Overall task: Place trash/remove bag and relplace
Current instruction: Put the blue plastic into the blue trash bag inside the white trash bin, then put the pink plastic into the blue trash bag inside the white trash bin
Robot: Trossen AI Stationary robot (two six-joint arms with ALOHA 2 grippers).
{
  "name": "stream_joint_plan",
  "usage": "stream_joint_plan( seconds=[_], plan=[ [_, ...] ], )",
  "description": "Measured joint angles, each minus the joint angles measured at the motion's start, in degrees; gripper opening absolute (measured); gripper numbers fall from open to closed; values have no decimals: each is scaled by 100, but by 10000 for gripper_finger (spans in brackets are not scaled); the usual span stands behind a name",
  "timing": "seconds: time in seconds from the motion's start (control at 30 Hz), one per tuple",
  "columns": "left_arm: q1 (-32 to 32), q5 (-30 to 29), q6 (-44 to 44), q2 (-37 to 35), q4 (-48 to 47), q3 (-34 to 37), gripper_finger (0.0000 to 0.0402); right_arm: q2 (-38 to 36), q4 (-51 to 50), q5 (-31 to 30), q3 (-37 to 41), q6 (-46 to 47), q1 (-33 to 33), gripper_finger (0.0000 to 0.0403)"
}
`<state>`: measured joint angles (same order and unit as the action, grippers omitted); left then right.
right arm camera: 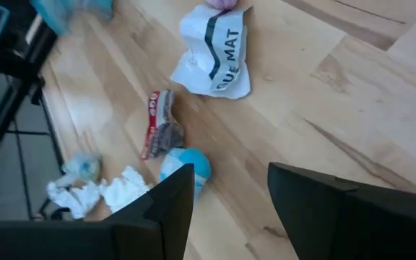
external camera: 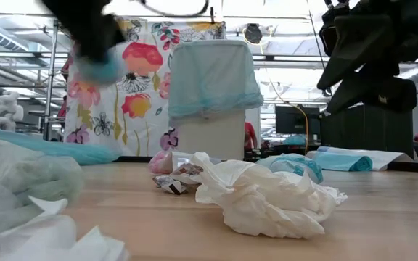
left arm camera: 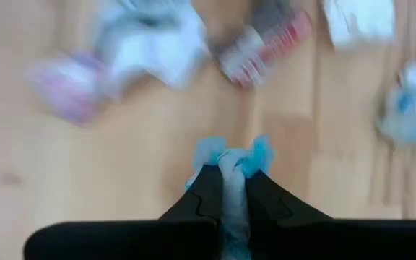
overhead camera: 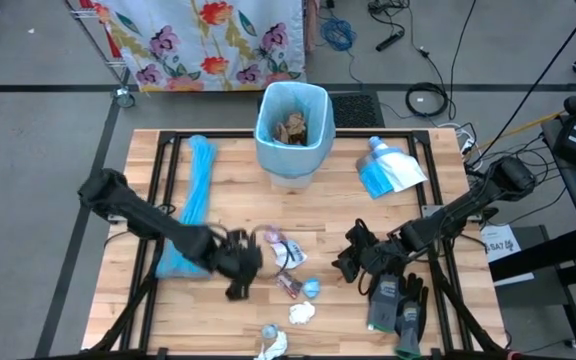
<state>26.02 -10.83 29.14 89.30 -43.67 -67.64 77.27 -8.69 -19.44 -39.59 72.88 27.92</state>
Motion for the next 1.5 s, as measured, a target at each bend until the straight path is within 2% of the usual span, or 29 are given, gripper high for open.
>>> stream_joint_plan(
  seconds=[0.2,0.37,0.47,0.57,0.67,0.8,0.9,1.13,1.23,1.37,1.5],
  plan=[
    [-978,-299,-757,-824,-301,-856,27,267,2,2,0,-345,-92,169],
    [-2073,-550,-1714,-1000,-262,-1753,27,531,26,56,0,-603,-270,169],
    [-2835,-525,-2292,-1008,-197,-2341,27,680,102,447,0,-882,-504,169],
    [-3645,-162,-2538,-862,47,-2762,27,802,194,727,0,-1265,-744,169],
    [-4387,537,-2514,-666,224,-2935,27,868,458,987,0,-1732,-1004,169],
    [-5034,1311,-2500,-351,462,-2988,27,877,875,1402,-1,-2330,-1360,169],
    [-5204,1359,-2353,-111,558,-2988,46,879,1132,1704,-2,-2702,-1574,169],
    [-5219,1357,-2347,307,667,-2988,135,881,1240,2242,-2,-3231,-1881,169],
    [-5226,1334,-2345,340,673,-2988,163,880,1241,2281,-2,-3348,-1914,169],
    [-5185,1318,-2141,271,682,-2988,179,881,1372,2284,-2,-3324,-1911,169],
    [-5188,1379,-1453,56,501,-2988,181,881,1744,2282,-2,-3326,-1882,169]
  ],
)
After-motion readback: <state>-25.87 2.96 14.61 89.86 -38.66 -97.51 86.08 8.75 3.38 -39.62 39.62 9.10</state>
